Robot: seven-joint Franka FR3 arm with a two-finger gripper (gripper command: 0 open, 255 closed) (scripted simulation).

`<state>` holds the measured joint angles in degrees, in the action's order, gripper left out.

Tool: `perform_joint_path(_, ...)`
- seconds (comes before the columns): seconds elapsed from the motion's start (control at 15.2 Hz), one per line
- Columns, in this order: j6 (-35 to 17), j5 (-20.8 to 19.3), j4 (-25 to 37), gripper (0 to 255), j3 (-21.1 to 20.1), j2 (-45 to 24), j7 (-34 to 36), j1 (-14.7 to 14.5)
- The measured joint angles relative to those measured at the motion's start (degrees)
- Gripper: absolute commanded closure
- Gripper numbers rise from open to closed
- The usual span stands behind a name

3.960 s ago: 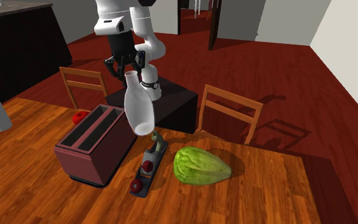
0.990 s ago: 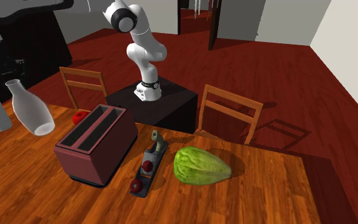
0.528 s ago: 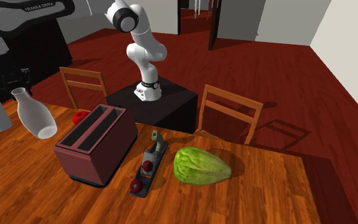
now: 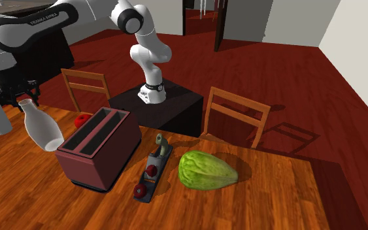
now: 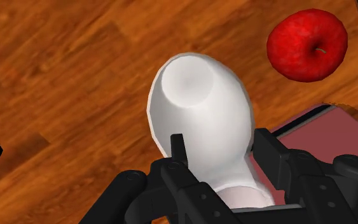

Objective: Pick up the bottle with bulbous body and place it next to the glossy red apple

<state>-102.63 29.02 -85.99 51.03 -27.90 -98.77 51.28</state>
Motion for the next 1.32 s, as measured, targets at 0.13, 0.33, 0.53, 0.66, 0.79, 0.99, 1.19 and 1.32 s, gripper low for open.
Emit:
perform_joint_path(0.13,-1.2,0.4,-1.0,255,-0.2,-0.4,-0.4,0.0)
perform_joint_path(0.33,-3.3,1.0,-2.8,255,-0.6,-0.9,-1.0,-0.2)
perform_joint_path(0.53,-4.0,1.2,-3.5,255,-0.7,-1.1,-1.3,-0.3)
perform_joint_path(0.66,-4.1,1.2,-3.6,255,-0.7,-1.1,-1.3,-0.3)
perform_joint_path(0.79,-4.1,1.2,-3.6,255,-0.7,-1.1,-1.3,-0.3)
perform_joint_path(0.99,-4.1,1.2,-3.6,0,-0.7,-1.1,-1.3,-0.3)
perform_joint_path(1.19,-4.1,1.2,-3.6,0,-0.7,-1.1,-1.3,-0.3)
perform_joint_path(1.32,-3.5,1.1,-2.9,0,-0.6,-1.0,-1.1,-0.1)
